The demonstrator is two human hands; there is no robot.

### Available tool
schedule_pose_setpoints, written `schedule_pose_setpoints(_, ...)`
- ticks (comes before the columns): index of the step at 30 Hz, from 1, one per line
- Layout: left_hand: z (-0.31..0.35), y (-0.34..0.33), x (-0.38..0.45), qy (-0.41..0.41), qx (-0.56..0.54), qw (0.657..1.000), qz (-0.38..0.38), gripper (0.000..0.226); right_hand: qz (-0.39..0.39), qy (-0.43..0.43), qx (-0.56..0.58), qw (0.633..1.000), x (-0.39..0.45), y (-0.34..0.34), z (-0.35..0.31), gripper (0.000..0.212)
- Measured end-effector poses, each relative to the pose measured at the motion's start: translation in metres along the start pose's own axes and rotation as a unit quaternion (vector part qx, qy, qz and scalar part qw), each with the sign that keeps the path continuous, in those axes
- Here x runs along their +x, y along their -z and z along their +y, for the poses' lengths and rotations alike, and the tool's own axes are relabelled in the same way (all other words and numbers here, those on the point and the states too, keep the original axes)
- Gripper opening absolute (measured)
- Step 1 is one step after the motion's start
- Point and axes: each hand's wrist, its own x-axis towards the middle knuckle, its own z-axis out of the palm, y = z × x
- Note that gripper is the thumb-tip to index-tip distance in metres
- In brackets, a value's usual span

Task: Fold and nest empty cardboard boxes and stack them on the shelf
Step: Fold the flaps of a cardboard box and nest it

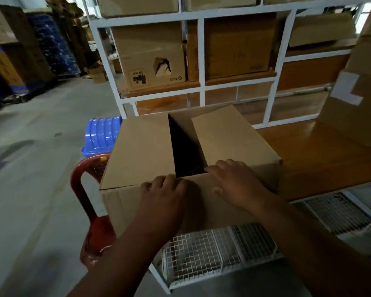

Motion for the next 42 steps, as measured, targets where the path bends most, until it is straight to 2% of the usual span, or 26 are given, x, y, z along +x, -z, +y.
schedule_pose_setpoints(4,0.01,-0.009,0.011,0.027,-0.019,0.998,0.047,0.059,0.011,0.004,0.008,1.0,0.006,-0.015,0.008,0.045)
schedule_pose_setpoints(7,0.008,-0.006,0.017,0.06,-0.025,0.996,0.068,0.062,-0.004,0.009,0.045,0.999,0.008,-0.012,0.006,0.055)
schedule_pose_setpoints(11,-0.014,-0.007,0.015,0.19,-0.032,0.976,0.105,0.068,-0.027,0.045,0.12,0.991,0.03,0.002,-0.017,0.068)
schedule_pose_setpoints(14,-0.047,-0.014,0.005,0.318,-0.096,0.941,0.065,0.096,-0.03,0.05,0.149,0.987,0.053,0.0,-0.038,0.062)
schedule_pose_setpoints(16,-0.065,-0.018,-0.003,0.364,-0.162,0.917,0.034,0.106,-0.03,0.04,0.17,0.984,0.061,-0.004,-0.055,0.054)
schedule_pose_setpoints(20,-0.069,-0.02,-0.014,0.367,-0.168,0.914,0.031,0.104,-0.002,-0.024,0.27,0.963,0.066,-0.005,-0.071,0.045)
schedule_pose_setpoints(23,-0.065,-0.023,-0.026,0.356,-0.169,0.917,0.063,0.102,0.034,-0.06,0.393,0.917,0.062,0.002,-0.074,0.028)
schedule_pose_setpoints(24,-0.065,-0.025,-0.031,0.35,-0.178,0.916,0.077,0.101,0.048,-0.062,0.437,0.896,0.061,0.004,-0.078,0.03)
schedule_pose_setpoints(26,-0.063,-0.028,-0.042,0.348,-0.204,0.909,0.105,0.104,0.075,-0.027,0.507,0.858,0.059,0.008,-0.096,0.048)
schedule_pose_setpoints(28,-0.061,-0.033,-0.054,0.35,-0.202,0.903,0.146,0.106,0.071,0.035,0.529,0.845,0.06,0.009,-0.121,0.06)
schedule_pose_setpoints(31,-0.062,-0.042,-0.075,0.356,-0.212,0.892,0.182,0.103,-0.024,0.107,0.487,0.867,0.066,0.017,-0.169,0.078)
schedule_pose_setpoints(33,-0.062,-0.046,-0.089,0.346,-0.207,0.896,0.188,0.095,-0.055,0.167,0.413,0.893,0.068,0.019,-0.198,0.077)
schedule_pose_setpoints(36,-0.065,-0.053,-0.105,0.303,-0.175,0.912,0.212,0.075,-0.063,0.218,0.306,0.924,0.071,0.008,-0.221,0.066)
schedule_pose_setpoints(38,-0.067,-0.054,-0.112,0.295,-0.192,0.911,0.215,0.07,-0.045,0.228,0.245,0.941,0.07,0.002,-0.223,0.063)
schedule_pose_setpoints(40,-0.065,-0.054,-0.117,0.299,-0.187,0.911,0.216,0.072,-0.013,0.219,0.245,0.944,0.068,-0.001,-0.221,0.064)
schedule_pose_setpoints(42,-0.059,-0.052,-0.115,0.264,-0.147,0.922,0.244,0.069,0.016,0.202,0.268,0.942,0.069,-0.007,-0.215,0.055)
